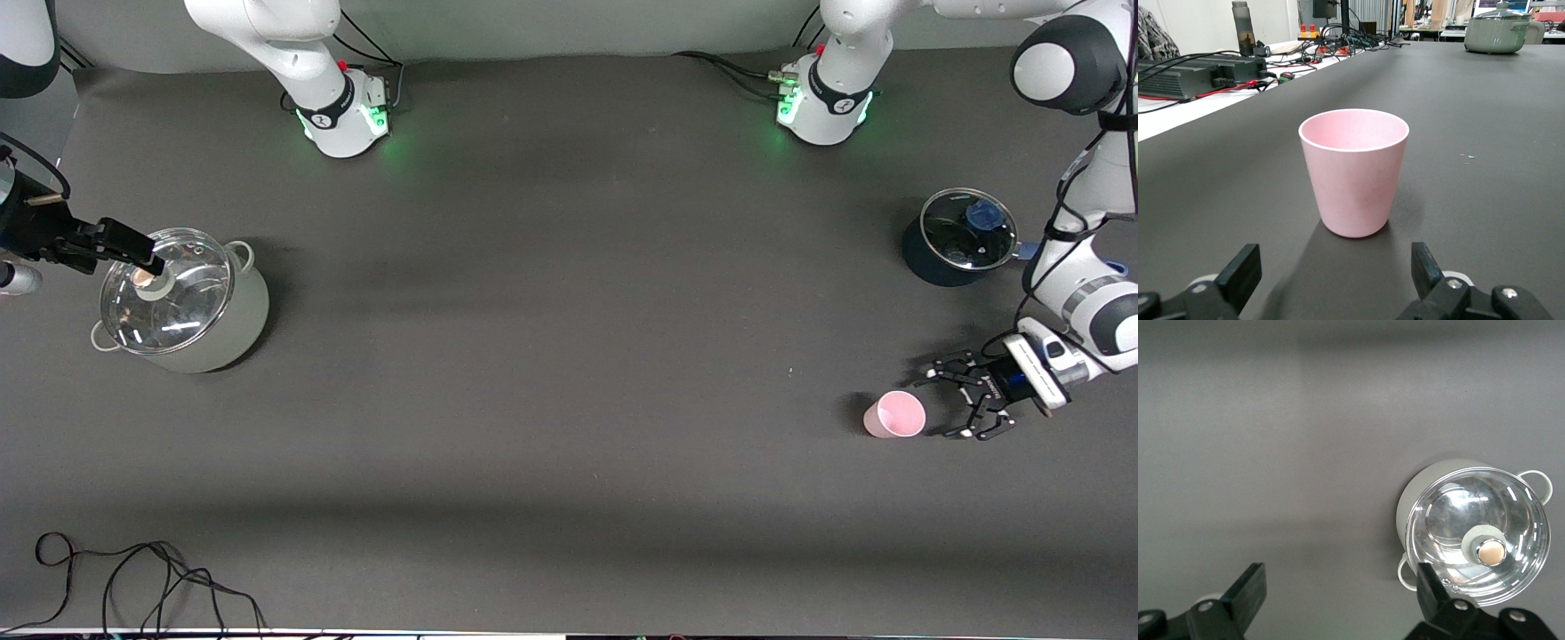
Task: Transfer pink cup from left to right arm
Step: 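Move the left gripper down beside the pink cup, then close the left gripper on the pink cup and lift it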
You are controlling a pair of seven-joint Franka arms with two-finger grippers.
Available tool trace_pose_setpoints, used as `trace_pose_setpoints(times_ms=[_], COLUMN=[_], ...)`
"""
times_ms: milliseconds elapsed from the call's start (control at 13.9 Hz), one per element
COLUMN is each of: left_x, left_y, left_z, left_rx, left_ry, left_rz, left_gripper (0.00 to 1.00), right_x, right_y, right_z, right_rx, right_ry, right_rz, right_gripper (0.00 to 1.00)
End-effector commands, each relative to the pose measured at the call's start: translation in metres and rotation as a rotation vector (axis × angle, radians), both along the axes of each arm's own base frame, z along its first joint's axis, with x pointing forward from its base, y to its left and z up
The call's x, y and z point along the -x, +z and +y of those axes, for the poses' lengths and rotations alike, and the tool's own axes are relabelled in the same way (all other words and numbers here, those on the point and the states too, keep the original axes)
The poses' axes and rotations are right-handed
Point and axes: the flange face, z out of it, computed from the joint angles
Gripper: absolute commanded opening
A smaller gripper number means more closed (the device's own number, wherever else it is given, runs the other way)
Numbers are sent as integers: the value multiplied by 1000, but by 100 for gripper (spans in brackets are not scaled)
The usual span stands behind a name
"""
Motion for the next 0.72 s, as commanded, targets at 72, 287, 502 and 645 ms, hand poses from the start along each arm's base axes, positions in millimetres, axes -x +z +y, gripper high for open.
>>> trace_pose_setpoints(times_ms=[72, 287, 502, 645], left_x=[2, 8, 2, -3], left_y=[-8, -17, -20, -20], left_z=[-16, -33, -53, -65], left_rx=[25, 52, 64, 80], left_ry=[12, 6, 27, 38], left_rz=[-21, -1, 3, -1], left_gripper=[100, 100, 100, 100], right_x=[0, 1, 1, 1], right_y=[5, 5, 6, 6], right_z=[0, -4, -5, -5], right_rx=[-15, -15, -15, -15], right_ry=[-22, -20, -20, -20], right_rz=[-1, -1, -3, -3], right_gripper=[100, 100, 100, 100])
